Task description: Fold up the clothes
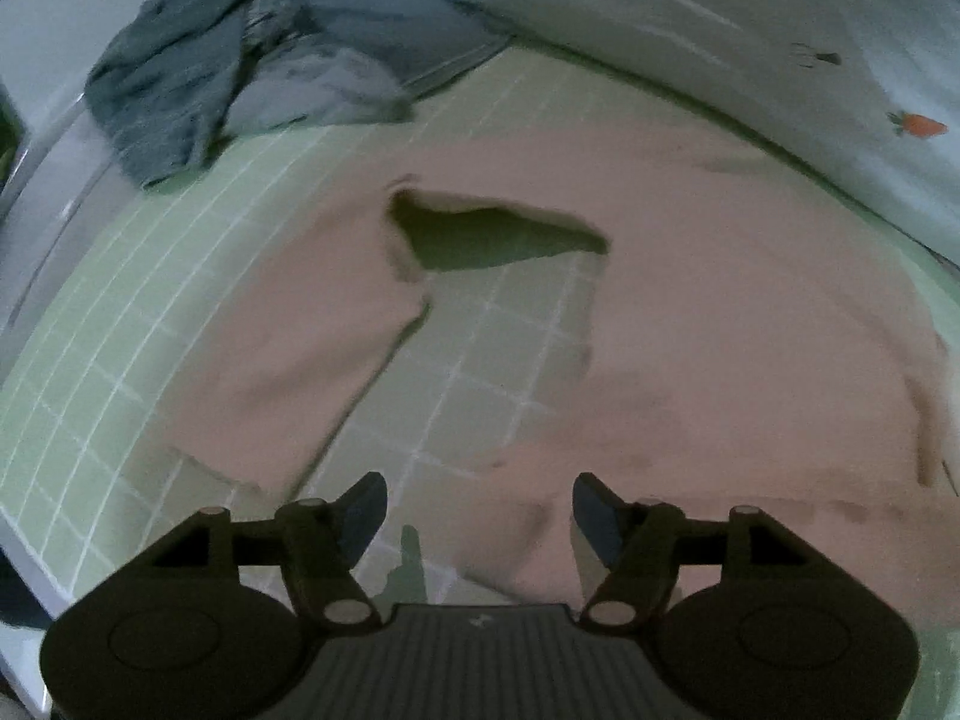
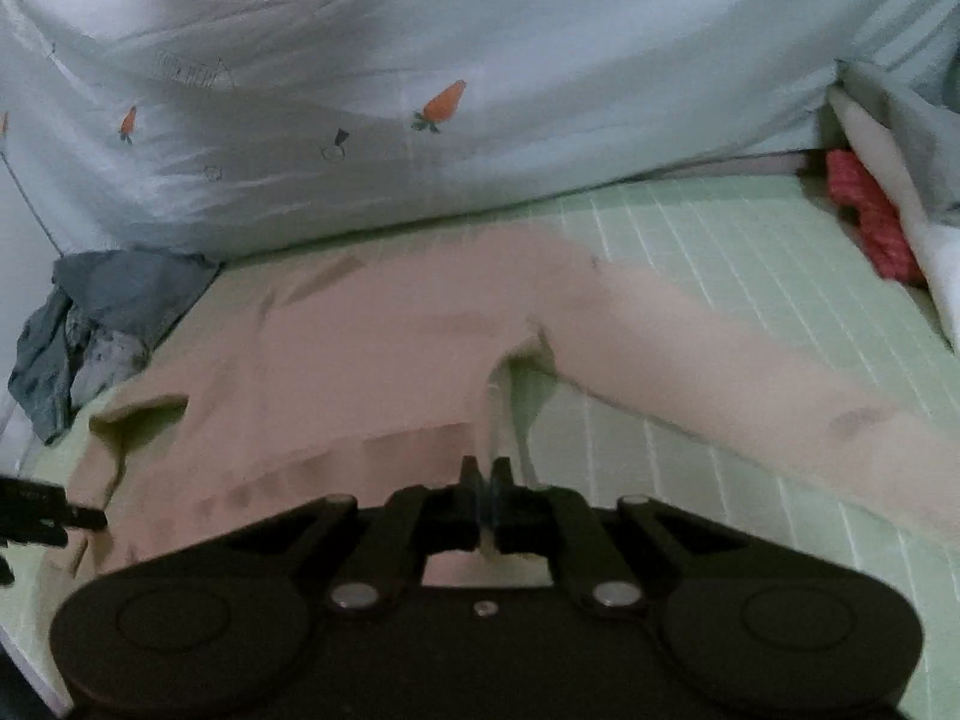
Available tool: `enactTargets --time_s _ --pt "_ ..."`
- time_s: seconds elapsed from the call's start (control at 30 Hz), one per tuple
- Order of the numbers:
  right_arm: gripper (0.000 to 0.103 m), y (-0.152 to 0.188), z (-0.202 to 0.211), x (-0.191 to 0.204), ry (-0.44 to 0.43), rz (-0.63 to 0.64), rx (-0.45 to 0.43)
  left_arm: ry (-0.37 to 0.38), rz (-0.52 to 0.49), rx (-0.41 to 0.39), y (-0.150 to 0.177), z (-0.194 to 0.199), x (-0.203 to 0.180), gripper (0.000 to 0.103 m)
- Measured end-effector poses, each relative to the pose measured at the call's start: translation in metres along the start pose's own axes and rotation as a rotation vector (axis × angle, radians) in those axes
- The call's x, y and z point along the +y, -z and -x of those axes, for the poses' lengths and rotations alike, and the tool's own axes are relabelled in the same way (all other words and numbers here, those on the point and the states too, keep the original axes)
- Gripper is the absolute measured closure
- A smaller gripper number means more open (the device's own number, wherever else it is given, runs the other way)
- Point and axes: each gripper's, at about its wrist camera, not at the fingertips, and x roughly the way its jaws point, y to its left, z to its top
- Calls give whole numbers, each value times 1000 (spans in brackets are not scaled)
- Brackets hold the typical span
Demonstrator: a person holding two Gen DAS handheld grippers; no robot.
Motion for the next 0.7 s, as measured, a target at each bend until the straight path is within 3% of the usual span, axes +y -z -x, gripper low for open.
enactTargets --time_s 0.23,0.43,0.47,0.5,0.57,0.7 --pt "99 44 7 -12 63 -4 88 34 7 12 7 -10 13 33" --pt "99 59 1 -7 96 10 136 69 -9 12 15 -11 3 35" --pt "99 61 0 -6 99 5 141 75 -21 13 18 -10 1 41" --pt "99 61 0 -6 98 -2 142 80 -33 13 20 -9 -2 59" --pt "98 60 3 -8 93 -18 137 92 -44 31 26 -11 -4 86" --pt "98 60 8 -11 74 6 128 82 -45 31 37 -7 2 96"
